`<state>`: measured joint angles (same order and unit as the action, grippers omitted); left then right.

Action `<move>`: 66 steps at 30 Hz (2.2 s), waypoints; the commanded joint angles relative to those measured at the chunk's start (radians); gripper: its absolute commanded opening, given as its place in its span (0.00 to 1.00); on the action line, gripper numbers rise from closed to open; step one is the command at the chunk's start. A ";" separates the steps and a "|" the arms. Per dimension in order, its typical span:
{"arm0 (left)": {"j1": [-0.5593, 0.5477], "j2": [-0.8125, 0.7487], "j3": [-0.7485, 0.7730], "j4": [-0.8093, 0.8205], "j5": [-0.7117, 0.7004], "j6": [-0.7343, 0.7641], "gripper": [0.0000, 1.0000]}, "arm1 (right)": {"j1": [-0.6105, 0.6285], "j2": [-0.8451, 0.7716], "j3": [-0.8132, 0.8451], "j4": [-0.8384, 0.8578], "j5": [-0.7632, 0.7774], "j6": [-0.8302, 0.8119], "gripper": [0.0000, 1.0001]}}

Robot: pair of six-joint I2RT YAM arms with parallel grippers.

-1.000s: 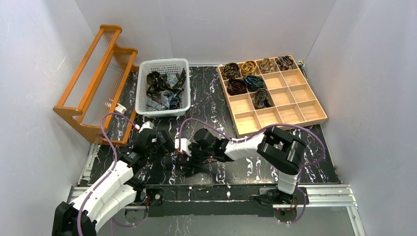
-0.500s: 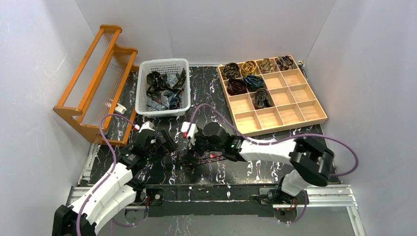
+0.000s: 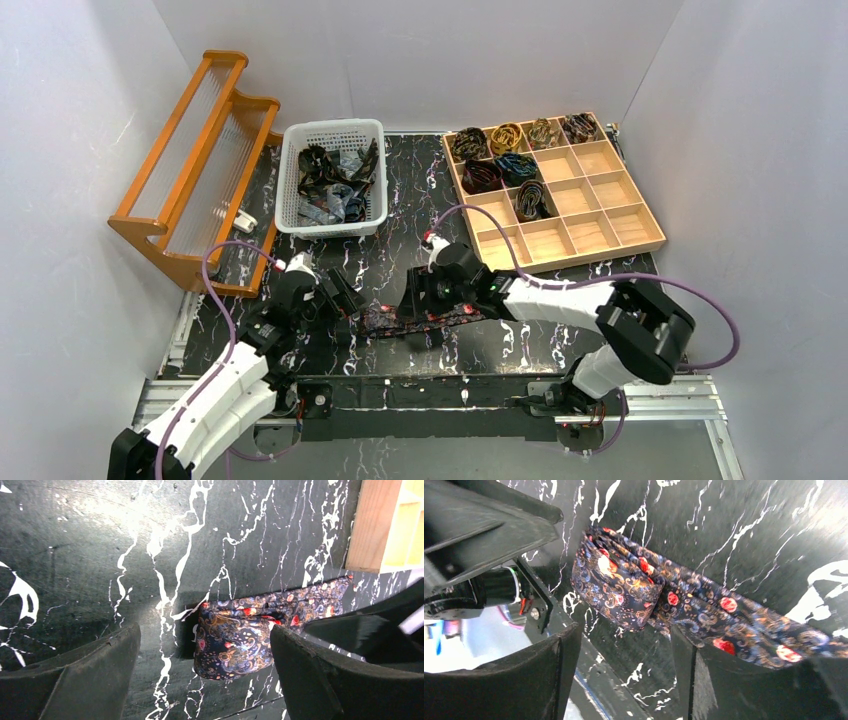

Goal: Roll the ties
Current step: Roll the tie at the center of the board.

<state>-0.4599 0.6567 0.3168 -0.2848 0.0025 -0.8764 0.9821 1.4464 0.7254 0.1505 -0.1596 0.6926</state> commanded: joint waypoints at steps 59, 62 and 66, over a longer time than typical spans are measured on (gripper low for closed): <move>0.006 0.170 -0.273 0.474 0.298 -0.066 0.54 | -0.119 0.391 0.068 -0.042 -0.221 0.173 0.18; 0.006 0.187 -0.278 0.516 0.305 -0.080 0.51 | -0.118 0.389 0.067 -0.042 -0.222 0.173 0.18; 0.006 0.207 -0.281 0.597 0.329 -0.104 0.41 | -0.120 0.383 0.069 -0.044 -0.223 0.169 0.18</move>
<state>-0.4572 0.8364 0.0662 0.2913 0.3119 -0.9699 0.8650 1.7889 0.8211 0.1669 -0.4568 0.8886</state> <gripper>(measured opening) 0.462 0.188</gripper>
